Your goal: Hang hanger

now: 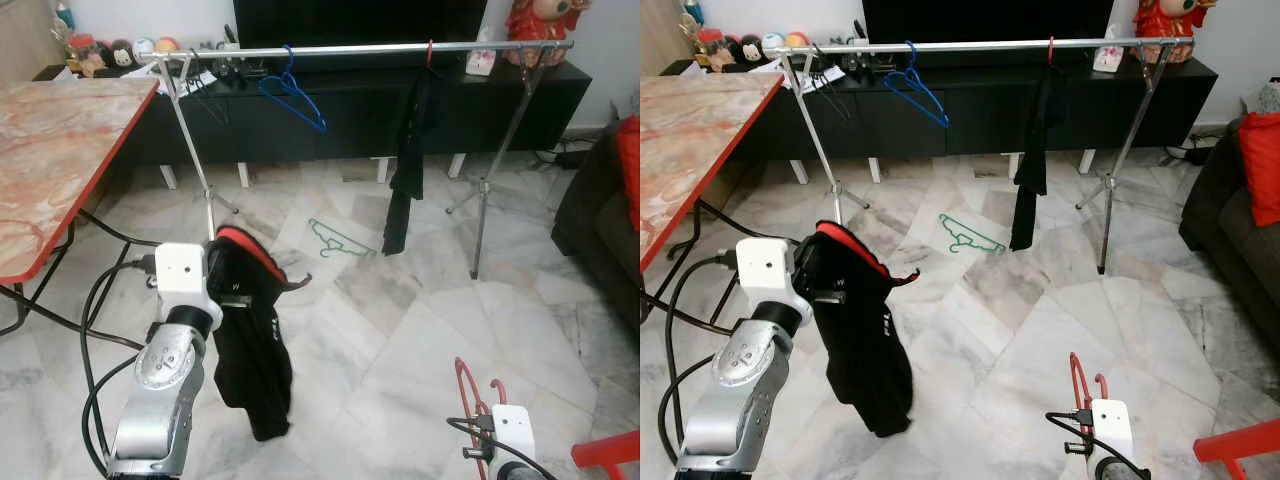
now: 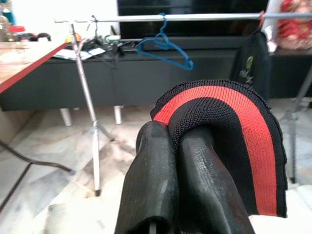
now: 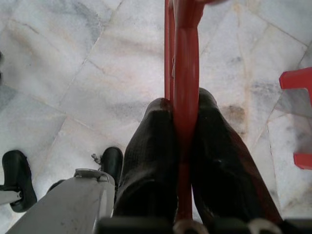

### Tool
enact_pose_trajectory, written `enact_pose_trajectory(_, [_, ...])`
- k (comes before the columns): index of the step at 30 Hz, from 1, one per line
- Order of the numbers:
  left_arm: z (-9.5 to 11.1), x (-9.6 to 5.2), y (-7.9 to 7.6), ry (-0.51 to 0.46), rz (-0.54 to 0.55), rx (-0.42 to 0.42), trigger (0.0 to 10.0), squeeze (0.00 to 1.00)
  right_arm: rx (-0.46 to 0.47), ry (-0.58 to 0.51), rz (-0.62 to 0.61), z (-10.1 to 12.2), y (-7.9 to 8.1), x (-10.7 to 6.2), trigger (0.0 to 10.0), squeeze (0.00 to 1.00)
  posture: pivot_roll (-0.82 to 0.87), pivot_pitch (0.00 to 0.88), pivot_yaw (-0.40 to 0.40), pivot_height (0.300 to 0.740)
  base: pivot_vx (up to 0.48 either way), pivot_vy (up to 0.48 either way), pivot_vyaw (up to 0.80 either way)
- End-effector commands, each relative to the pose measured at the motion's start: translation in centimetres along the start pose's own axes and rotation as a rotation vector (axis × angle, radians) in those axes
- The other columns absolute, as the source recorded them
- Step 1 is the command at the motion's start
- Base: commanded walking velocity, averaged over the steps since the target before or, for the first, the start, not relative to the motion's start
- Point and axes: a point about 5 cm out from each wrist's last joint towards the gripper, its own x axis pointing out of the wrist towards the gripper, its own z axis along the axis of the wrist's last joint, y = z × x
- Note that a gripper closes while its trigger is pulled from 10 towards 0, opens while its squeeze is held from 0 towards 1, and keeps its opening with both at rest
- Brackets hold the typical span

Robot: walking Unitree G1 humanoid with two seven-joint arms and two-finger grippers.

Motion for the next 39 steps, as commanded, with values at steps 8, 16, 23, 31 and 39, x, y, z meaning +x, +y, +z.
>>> enact_pose_trajectory(8, [0.4,-1.5,2.3,0.005,0.079,0.061,10.0,0.0,-0.023,0.01,0.011,0.3,-0.6,0.0,10.0,0.0,-0.04,0.083,-0.027,0.74,0.0,0.0,0.0])
enact_pose_trajectory(16, [0.5,-0.9,1.3,0.006,0.069,0.01,10.0,0.0,-0.11,0.043,0.026,0.5,-0.6,0.1,10.0,0.0,-0.05,0.09,-0.024,0.74,0.0,0.03,0.0])
enact_pose_trajectory(23, [0.5,-0.9,1.4,0.013,0.07,-0.004,10.0,0.0,-0.131,0.049,0.031,0.6,-0.6,0.1,10.0,0.0,-0.05,0.094,-0.021,0.74,0.0,0.19,0.24])
enact_pose_trajectory(31, [0.7,-0.8,1.1,0.015,0.048,-0.014,10.0,0.0,-0.073,0.041,0.045,0.5,-0.3,0.1,10.0,0.0,-0.05,0.102,-0.015,0.74,0.0,0.328,0.16])
enact_pose_trajectory(39, [0.6,-0.8,0.6,0.023,0.026,-0.023,10.0,0.0,-0.057,0.043,0.06,0.4,0.0,0.1,10.0,0.0,-0.05,0.098,-0.01,0.74,0.0,0.461,0.0])
